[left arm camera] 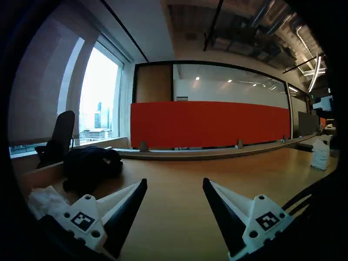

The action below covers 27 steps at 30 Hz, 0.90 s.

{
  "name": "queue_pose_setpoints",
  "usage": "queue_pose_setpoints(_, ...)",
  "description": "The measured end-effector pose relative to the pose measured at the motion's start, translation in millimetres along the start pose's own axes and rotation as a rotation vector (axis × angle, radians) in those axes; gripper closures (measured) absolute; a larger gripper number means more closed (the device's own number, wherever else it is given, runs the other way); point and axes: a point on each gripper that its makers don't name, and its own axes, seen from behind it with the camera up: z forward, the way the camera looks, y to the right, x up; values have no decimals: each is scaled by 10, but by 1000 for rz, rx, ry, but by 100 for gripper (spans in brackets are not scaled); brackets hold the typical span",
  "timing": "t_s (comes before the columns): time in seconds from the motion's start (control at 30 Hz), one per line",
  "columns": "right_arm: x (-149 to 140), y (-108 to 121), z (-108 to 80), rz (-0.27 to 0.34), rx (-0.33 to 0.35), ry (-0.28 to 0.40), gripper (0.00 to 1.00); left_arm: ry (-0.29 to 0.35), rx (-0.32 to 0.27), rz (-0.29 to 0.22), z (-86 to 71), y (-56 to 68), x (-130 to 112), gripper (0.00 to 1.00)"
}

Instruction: Fold towel

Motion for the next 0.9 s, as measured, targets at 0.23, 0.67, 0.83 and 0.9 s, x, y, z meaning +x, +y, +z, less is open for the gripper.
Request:
queue_pose_setpoints(0.23, -227, 87, 15, 36, -5, 15, 8, 0, 0, 0, 5, 3, -4, 5)
queue_pose_setpoints(0.67, -811, 267, 19, 85, -29, 15, 9, 0, 0, 0, 0, 7, -7, 5)
queue_pose_setpoints(0.83, -994, 232, -1, 94, -13, 15, 9, 0, 0, 0, 1, 6, -6, 5)
queue_pose_setpoints(0.9, -1064, 216, -10, 98, -5, 13, 9, 0, 0, 0, 2, 6, -7, 5)
